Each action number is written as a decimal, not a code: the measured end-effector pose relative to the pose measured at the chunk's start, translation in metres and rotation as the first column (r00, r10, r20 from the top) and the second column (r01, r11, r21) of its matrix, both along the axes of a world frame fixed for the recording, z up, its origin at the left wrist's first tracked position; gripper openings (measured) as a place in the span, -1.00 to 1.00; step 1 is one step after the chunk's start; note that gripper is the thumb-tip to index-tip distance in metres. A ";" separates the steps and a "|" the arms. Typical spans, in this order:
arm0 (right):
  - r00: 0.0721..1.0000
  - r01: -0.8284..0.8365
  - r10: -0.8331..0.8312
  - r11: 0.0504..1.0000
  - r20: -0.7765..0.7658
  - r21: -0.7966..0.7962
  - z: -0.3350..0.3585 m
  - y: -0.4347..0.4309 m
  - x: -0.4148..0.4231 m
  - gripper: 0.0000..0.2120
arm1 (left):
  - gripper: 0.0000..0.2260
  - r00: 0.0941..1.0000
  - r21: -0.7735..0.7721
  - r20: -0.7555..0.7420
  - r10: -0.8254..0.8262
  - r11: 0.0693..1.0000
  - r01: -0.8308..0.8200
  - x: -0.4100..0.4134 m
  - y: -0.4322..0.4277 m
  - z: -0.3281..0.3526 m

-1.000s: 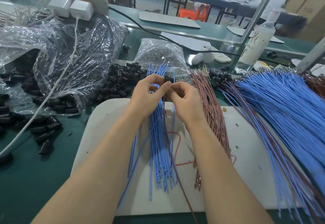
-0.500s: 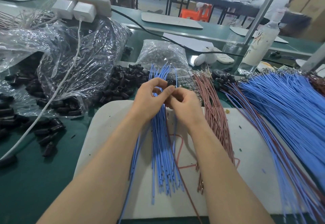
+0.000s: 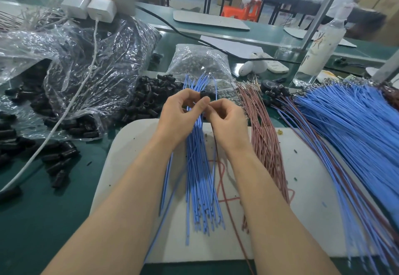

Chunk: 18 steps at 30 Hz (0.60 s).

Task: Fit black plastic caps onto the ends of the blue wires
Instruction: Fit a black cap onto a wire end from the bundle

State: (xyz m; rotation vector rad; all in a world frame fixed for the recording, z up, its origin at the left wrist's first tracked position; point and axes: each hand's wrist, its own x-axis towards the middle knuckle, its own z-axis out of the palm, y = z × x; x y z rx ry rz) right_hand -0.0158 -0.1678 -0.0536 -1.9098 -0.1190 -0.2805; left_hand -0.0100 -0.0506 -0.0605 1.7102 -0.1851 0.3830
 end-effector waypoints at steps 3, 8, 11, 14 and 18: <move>1.000 0.015 -0.015 1.000 0.007 -0.002 -0.002 0.000 -0.003 -0.91 | -0.92 1.000 0.034 0.000 -0.011 0.999 0.011 0.001 0.000 -0.003; 1.000 -0.014 0.015 0.998 -0.011 0.062 -0.001 -0.002 0.000 -0.89 | -0.87 1.000 0.044 0.006 -0.015 0.999 0.015 0.000 -0.001 -0.003; 0.995 -0.068 0.077 0.990 -0.069 0.121 0.000 -0.005 0.001 -0.92 | -0.91 1.000 0.014 -0.003 -0.006 1.000 0.006 -0.001 -0.001 -0.001; 0.988 -0.088 0.092 0.995 -0.121 0.035 -0.001 -0.008 0.005 -0.95 | -0.92 1.000 -0.029 -0.016 0.006 1.000 -0.007 -0.001 -0.002 0.002; 0.998 -0.027 0.027 1.000 -0.049 -0.008 -0.002 -0.009 0.007 -0.94 | -0.88 1.000 0.018 -0.002 -0.028 0.999 0.028 -0.004 -0.006 0.005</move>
